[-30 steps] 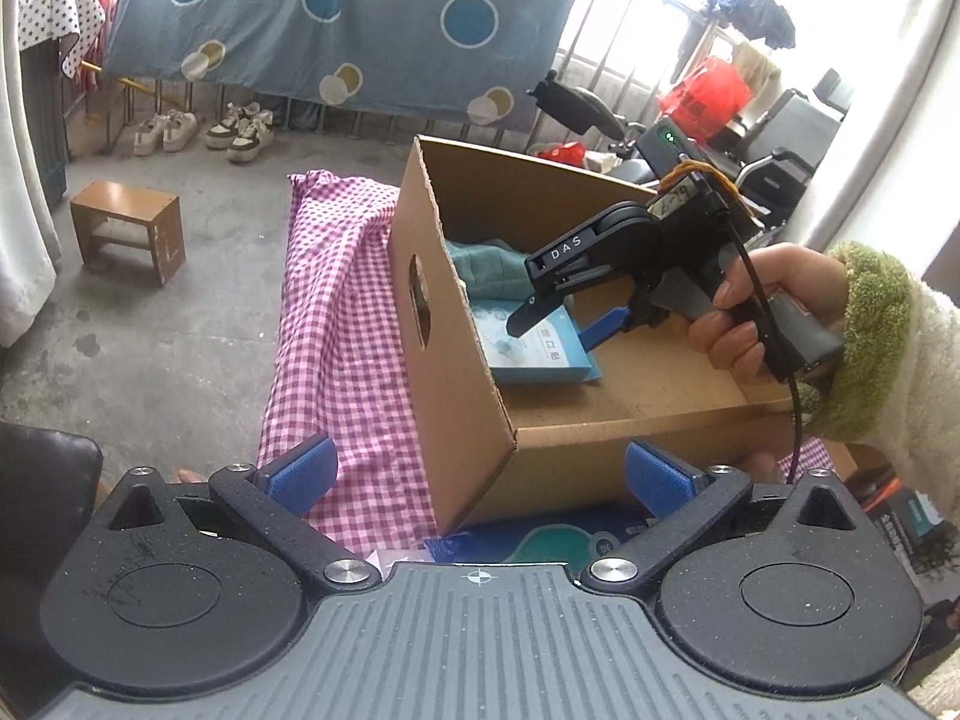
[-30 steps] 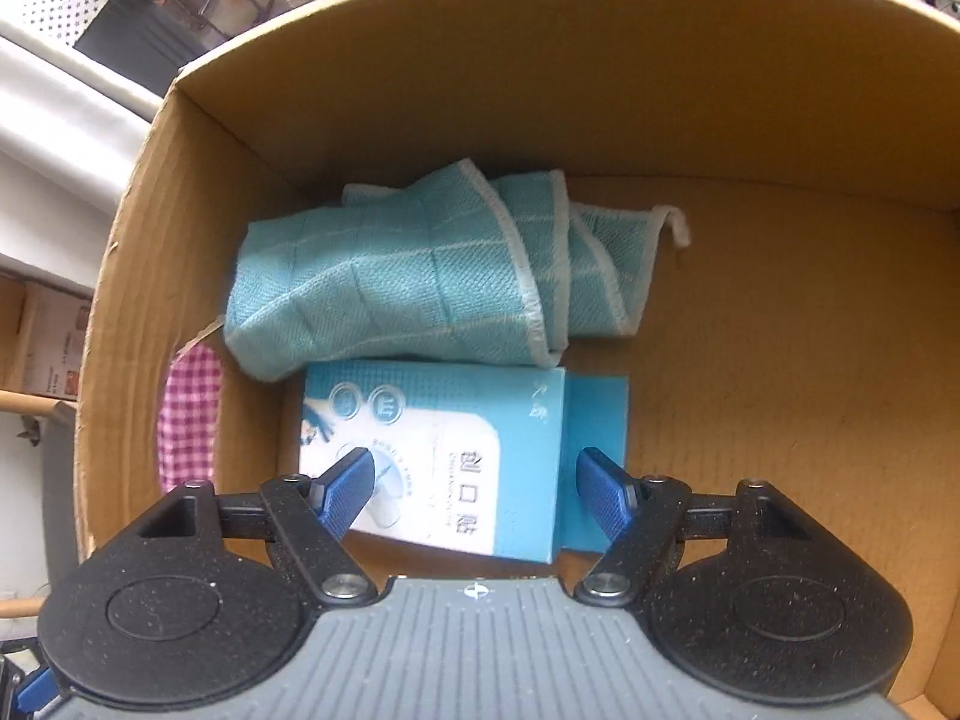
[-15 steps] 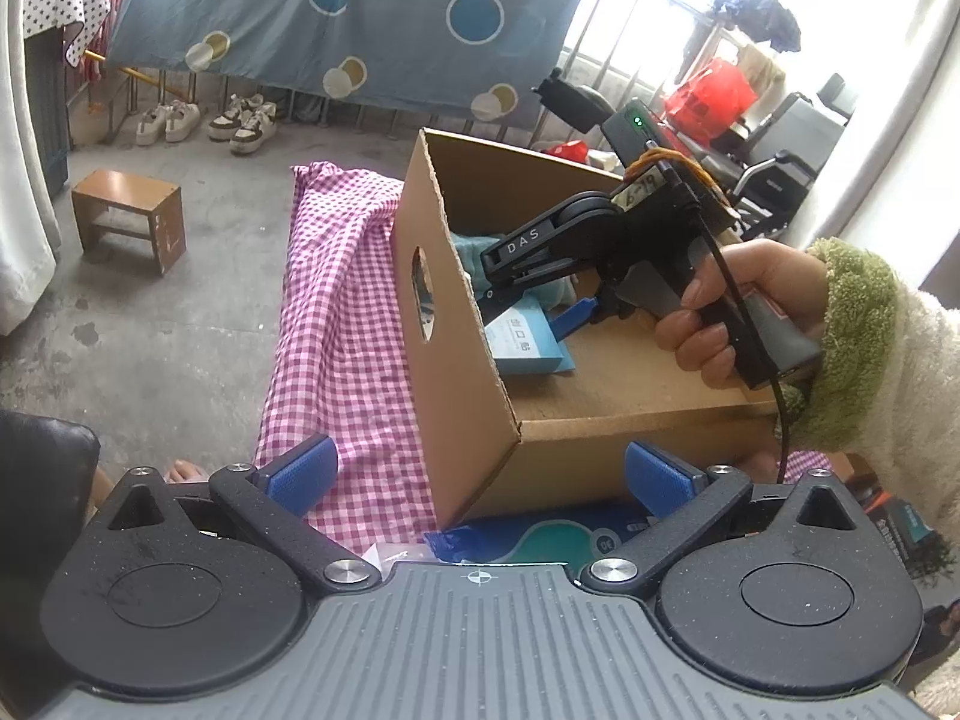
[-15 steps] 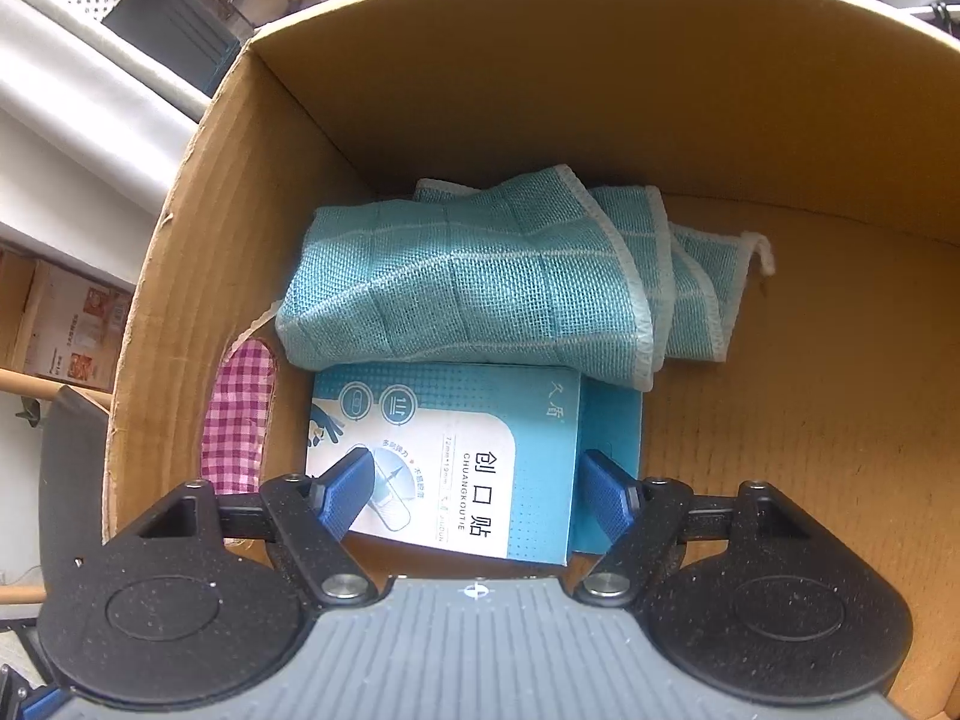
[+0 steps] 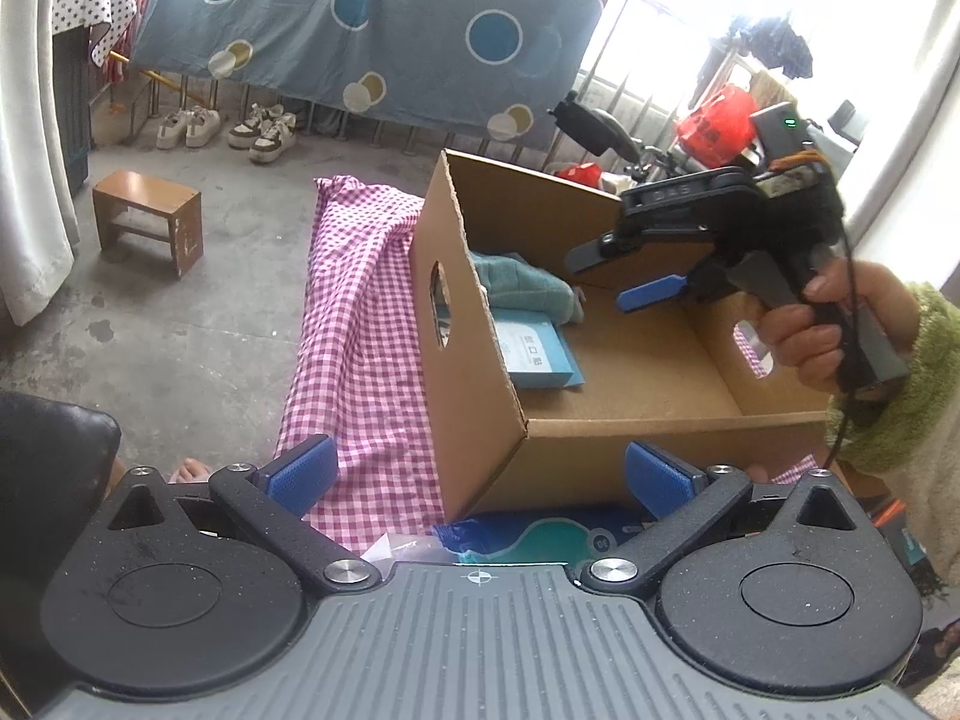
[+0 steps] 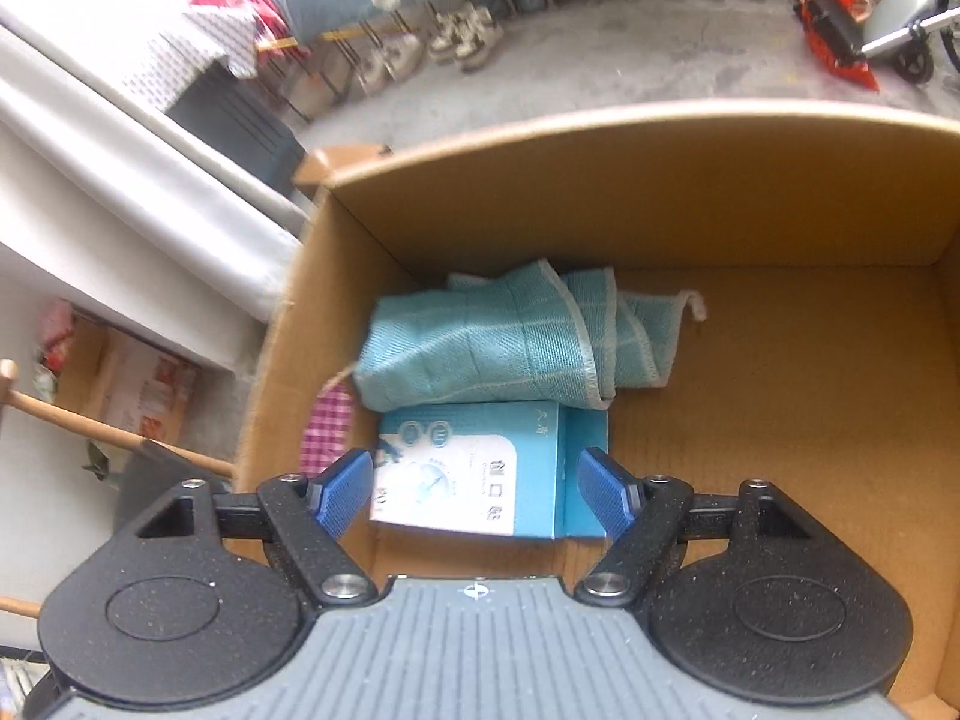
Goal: Organize soft objects
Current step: 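Grasp the blue-and-white wet-wipes pack with the right gripper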
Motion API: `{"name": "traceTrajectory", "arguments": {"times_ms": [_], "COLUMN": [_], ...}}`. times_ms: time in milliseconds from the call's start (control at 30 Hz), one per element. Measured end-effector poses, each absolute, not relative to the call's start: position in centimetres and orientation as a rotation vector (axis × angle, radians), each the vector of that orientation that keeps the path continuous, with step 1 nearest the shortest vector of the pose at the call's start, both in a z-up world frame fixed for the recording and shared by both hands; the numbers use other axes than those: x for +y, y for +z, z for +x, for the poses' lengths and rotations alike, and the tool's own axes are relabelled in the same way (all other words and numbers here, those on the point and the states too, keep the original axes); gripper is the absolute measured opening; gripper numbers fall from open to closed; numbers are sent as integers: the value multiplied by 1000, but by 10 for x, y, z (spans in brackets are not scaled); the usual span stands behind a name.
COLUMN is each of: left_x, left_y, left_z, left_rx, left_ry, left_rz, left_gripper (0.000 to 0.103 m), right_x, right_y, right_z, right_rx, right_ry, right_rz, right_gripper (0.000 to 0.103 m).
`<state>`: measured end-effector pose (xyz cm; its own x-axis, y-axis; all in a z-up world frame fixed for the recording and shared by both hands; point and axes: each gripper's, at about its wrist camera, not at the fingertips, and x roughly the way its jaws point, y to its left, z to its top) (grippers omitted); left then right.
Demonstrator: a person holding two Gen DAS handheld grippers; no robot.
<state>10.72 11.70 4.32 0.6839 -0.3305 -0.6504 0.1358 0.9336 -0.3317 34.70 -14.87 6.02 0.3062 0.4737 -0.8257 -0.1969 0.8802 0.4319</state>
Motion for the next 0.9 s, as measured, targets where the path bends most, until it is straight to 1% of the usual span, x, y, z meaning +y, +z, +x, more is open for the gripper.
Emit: {"name": "traceTrajectory", "arguments": {"times_ms": [67, 233, 267, 367, 467, 600, 733, 800, 900], "left_x": [118, 113, 110, 98, 86, 74, 67, 63, 60], "left_y": [46, 50, 49, 41, 29, 15, 3, -4, -13], "left_z": [102, 88, 86, 80, 77, 81, 87, 91, 98], "left_rx": [773, 767, 773, 806, 841, 885, 916, 933, 954], "left_ry": [-264, -300, -314, -361, -399, -436, -455, -456, -451], "left_rz": [-270, -234, -222, -180, -152, -134, -107, -95, -81], "left_gripper": [102, 102, 102, 102, 102, 102, 102, 102, 102], "right_x": [-166, -206, -213, -219, -216, -199, -189, -184, -173], "right_y": [82, 132, 137, 137, 123, 80, 43, 33, 22], "right_z": [325, 250, 233, 190, 153, 130, 126, 129, 134], "right_rx": [1125, 982, 955, 902, 897, 964, 1027, 1051, 1057], "right_ry": [491, 575, 590, 626, 634, 603, 543, 518, 454], "right_rz": [304, 376, 386, 415, 428, 463, 513, 524, 464], "right_gripper": [79, 90, 92, 93, 93, 92, 85, 79, 79]}}
